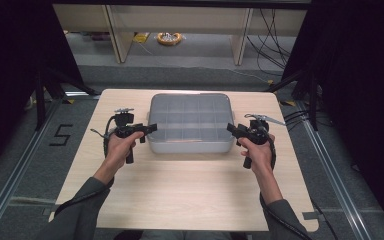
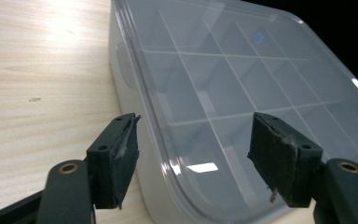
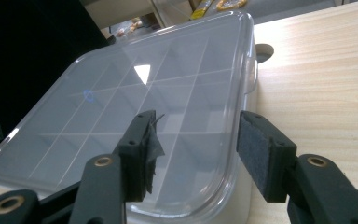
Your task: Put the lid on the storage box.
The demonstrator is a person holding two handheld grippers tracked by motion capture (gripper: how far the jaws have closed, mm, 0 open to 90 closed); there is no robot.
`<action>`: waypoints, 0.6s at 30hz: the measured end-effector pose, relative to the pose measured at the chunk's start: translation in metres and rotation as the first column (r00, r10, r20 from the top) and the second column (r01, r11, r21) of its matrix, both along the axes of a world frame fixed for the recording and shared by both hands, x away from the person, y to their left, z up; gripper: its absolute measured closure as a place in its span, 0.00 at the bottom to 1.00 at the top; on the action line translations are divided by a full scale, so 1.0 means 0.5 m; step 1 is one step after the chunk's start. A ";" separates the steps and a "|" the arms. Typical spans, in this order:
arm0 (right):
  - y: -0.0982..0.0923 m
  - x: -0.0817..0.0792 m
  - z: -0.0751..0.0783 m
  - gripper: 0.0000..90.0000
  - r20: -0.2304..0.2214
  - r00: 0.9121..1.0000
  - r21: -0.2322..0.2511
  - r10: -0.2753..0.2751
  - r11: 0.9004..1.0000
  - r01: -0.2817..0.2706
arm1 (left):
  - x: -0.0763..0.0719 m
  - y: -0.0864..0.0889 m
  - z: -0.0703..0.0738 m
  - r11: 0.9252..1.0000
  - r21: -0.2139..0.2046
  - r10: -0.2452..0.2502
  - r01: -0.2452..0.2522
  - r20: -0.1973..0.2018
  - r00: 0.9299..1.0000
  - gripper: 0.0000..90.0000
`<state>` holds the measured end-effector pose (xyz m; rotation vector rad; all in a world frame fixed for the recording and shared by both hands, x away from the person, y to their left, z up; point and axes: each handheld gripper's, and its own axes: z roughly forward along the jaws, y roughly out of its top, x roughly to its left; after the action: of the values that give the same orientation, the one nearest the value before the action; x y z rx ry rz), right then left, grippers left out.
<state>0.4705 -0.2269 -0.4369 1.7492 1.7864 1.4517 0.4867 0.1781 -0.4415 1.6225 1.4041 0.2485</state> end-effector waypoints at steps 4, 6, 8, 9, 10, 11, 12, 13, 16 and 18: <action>0.000 -0.012 -0.005 0.51 0.020 1.000 -0.005 0.017 1.000 -0.017 | -0.027 0.007 -0.004 0.999 -0.031 -0.031 0.031 0.021 0.999 0.35; 0.000 -0.018 -0.007 0.50 0.022 1.000 0.002 0.022 1.000 -0.022 | -0.037 0.012 -0.007 0.998 -0.050 -0.035 0.036 0.022 0.999 0.34; 0.001 -0.026 -0.007 0.49 0.015 1.000 -0.006 0.019 1.000 -0.019 | -0.044 0.012 -0.010 0.998 -0.038 -0.049 0.049 0.015 0.999 0.34; 0.001 -0.029 -0.008 0.49 0.015 1.000 -0.002 0.023 1.000 -0.023 | -0.049 0.012 -0.010 0.998 -0.035 -0.051 0.052 0.019 0.999 0.34; 0.000 -0.032 -0.009 0.49 0.021 1.000 -0.004 0.023 1.000 -0.023 | -0.053 0.012 -0.010 0.998 -0.035 -0.050 0.051 0.018 0.999 0.34; 0.000 -0.032 -0.009 0.49 0.021 1.000 -0.004 0.023 1.000 -0.023 | -0.053 0.012 -0.010 0.998 -0.035 -0.050 0.051 0.018 0.999 0.33; -0.002 -0.034 -0.014 0.48 0.037 0.999 -0.022 0.022 1.000 -0.021 | -0.056 0.011 -0.009 0.998 -0.040 -0.056 0.056 0.019 0.998 0.33; -0.003 -0.036 -0.011 0.48 0.027 0.999 -0.003 0.023 1.000 -0.023 | -0.059 0.010 -0.006 0.997 -0.037 -0.060 0.061 0.025 0.998 0.32; -0.006 -0.038 -0.013 0.47 0.039 0.999 -0.009 0.022 1.000 -0.022 | -0.065 0.005 -0.001 0.997 -0.034 -0.069 0.070 0.034 0.997 0.32; -0.006 -0.041 -0.014 0.46 0.050 0.998 -0.007 0.028 1.000 -0.027 | -0.068 0.003 -0.002 0.997 -0.027 -0.076 0.077 0.039 0.996 0.31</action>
<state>0.4501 -0.2300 -0.4441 1.6763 1.7946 1.4861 0.4526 0.1795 -0.4426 1.6368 1.3089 0.2126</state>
